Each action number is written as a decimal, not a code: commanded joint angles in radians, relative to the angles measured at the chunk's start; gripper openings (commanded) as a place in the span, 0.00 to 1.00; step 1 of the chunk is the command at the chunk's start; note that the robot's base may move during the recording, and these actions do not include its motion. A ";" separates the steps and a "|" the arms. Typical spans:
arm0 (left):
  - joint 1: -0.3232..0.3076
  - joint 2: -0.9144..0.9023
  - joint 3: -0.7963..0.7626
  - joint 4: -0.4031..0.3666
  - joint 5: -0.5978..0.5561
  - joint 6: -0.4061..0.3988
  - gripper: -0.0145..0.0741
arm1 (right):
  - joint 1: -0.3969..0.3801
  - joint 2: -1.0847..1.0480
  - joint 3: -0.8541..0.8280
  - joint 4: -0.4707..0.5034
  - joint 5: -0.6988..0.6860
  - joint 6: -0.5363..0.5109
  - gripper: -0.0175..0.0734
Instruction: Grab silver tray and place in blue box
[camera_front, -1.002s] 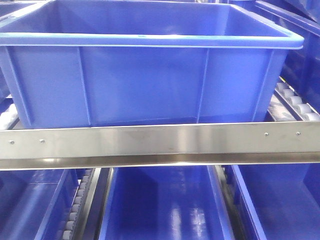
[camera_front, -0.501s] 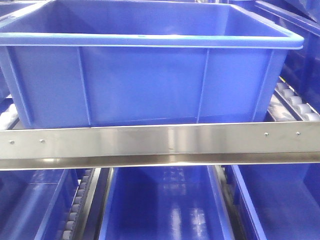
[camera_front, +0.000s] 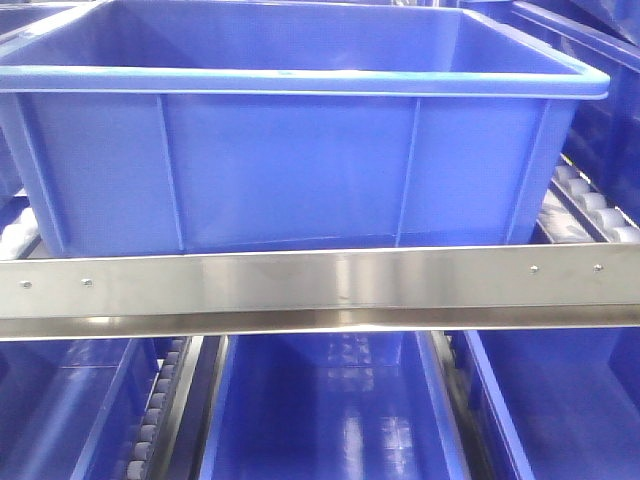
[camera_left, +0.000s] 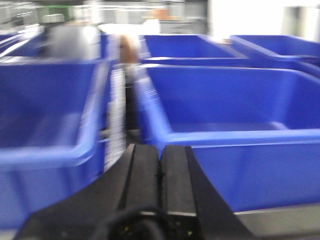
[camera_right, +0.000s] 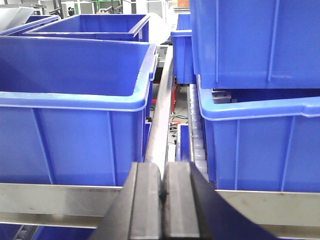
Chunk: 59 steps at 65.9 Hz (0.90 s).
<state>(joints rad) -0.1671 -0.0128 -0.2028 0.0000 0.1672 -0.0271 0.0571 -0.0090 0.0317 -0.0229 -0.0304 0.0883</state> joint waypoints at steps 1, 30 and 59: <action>0.076 -0.017 0.040 -0.090 -0.167 0.034 0.06 | -0.007 -0.021 0.002 0.003 -0.094 -0.011 0.25; 0.117 -0.017 0.229 0.018 -0.300 -0.108 0.06 | -0.007 -0.021 0.002 0.003 -0.094 -0.011 0.25; 0.117 -0.017 0.229 -0.006 -0.255 -0.048 0.05 | -0.007 -0.021 0.002 0.003 -0.094 -0.011 0.25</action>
<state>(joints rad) -0.0432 -0.0128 0.0280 -0.0115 -0.0116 -0.0770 0.0571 -0.0090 0.0317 -0.0229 -0.0304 0.0883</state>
